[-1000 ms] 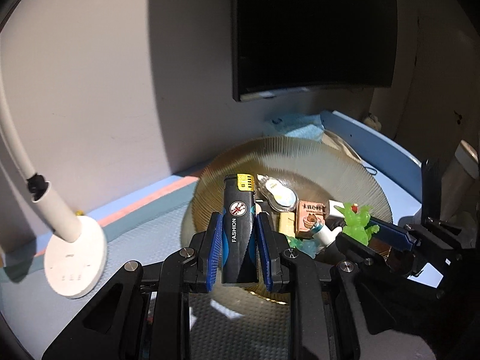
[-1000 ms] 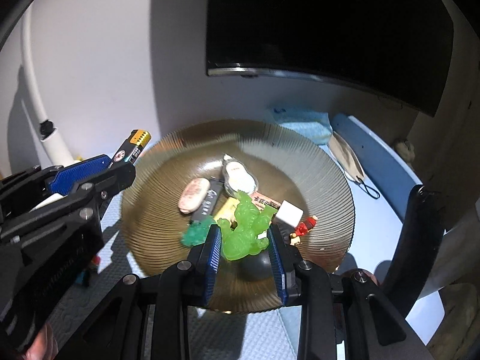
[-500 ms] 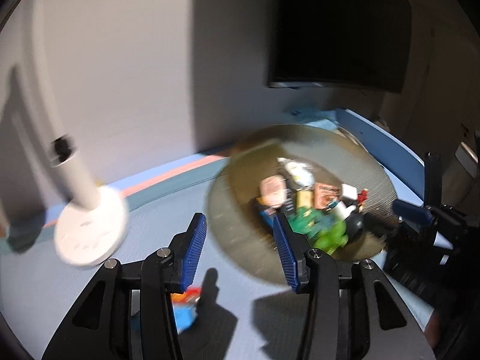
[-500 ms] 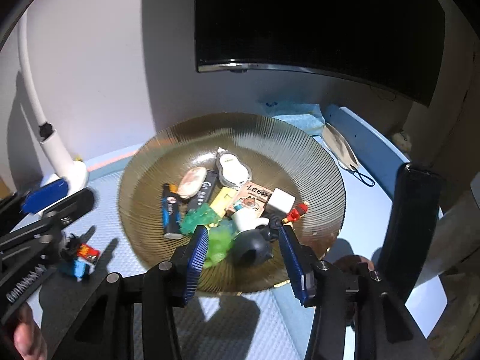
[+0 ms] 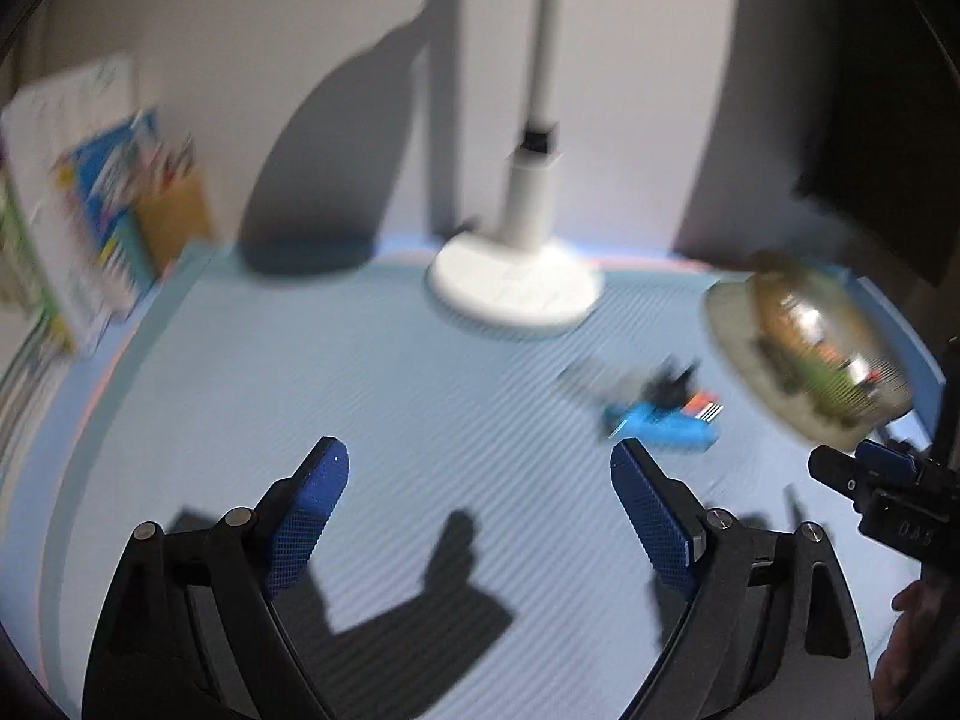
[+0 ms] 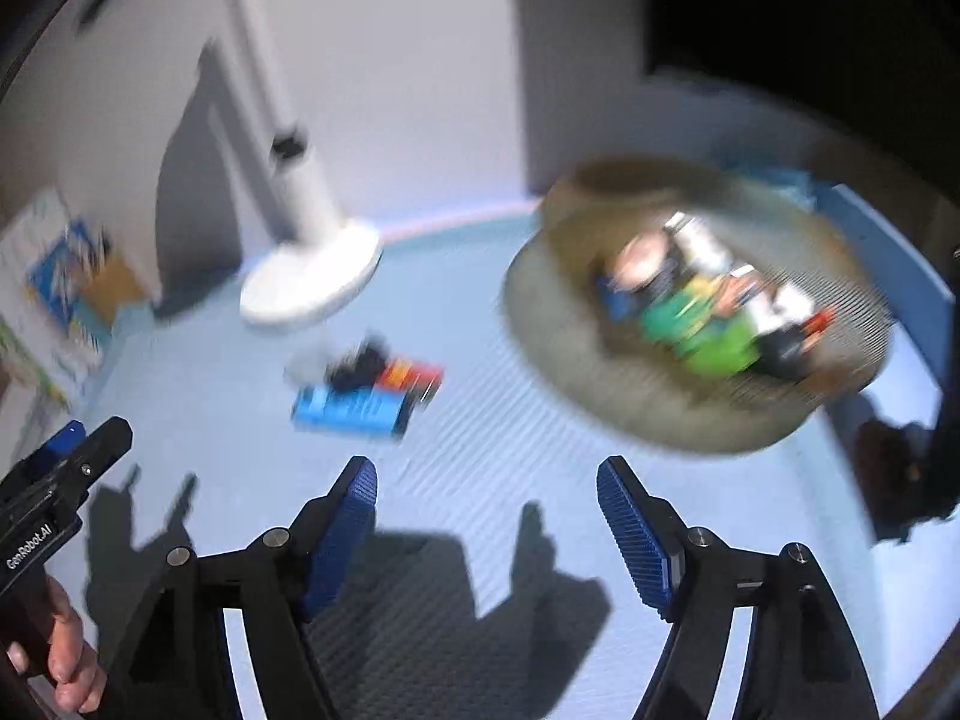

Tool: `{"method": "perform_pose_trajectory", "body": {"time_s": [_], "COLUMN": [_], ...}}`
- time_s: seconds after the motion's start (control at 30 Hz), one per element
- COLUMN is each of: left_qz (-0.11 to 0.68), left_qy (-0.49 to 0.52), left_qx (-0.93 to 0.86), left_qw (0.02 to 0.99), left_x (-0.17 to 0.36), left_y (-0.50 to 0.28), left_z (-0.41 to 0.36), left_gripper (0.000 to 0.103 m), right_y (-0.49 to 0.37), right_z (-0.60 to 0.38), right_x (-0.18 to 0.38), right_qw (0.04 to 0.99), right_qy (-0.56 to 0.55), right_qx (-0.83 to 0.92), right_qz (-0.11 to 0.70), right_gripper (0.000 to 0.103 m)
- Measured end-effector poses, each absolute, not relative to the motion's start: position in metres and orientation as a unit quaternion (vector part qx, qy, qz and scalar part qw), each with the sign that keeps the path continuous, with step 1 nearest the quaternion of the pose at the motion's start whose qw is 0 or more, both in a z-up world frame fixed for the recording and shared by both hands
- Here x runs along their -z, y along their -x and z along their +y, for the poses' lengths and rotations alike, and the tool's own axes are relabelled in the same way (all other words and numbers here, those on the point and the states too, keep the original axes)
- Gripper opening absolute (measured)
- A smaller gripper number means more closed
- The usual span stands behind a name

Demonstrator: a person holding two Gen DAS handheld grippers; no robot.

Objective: Organize rigid objects
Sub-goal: 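Move both open tools back to the remaining objects on the mat, then grasp the clear plastic cup with the left tool while the right tool grasps the red-labelled vial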

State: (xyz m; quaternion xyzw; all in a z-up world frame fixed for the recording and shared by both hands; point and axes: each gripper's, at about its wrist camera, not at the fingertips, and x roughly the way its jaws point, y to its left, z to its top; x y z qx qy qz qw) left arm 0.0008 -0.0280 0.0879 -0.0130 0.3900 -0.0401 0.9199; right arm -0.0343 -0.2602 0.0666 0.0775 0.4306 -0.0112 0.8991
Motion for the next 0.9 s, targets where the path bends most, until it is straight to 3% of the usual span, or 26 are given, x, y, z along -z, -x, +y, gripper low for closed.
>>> {"method": "perform_pose_trajectory", "body": {"time_s": [0.27,0.53,0.9], "left_qz": [0.443,0.444,0.459], "left_qy": [0.025,0.056,0.022], "left_qx": [0.021,0.04,0.069], "left_qw": [0.896,0.893,0.885], "left_x": [-0.032,-0.031,-0.034], "left_y": [0.005,0.002,-0.003], "left_z": [-0.013,-0.006,-0.018], "left_gripper": [0.089,0.089,0.089], "right_y": [0.032,0.032,0.026], "right_z": [-0.238,-0.247,-0.244], "right_x": [-0.024,-0.023,-0.019], "right_qw": [0.904,0.904,0.883], "right_qy": [-0.02,-0.041,-0.055], "right_qx": [0.025,0.026,-0.025], "right_qz": [0.427,0.425,0.465], "right_gripper": [0.075,0.086,0.086]}}
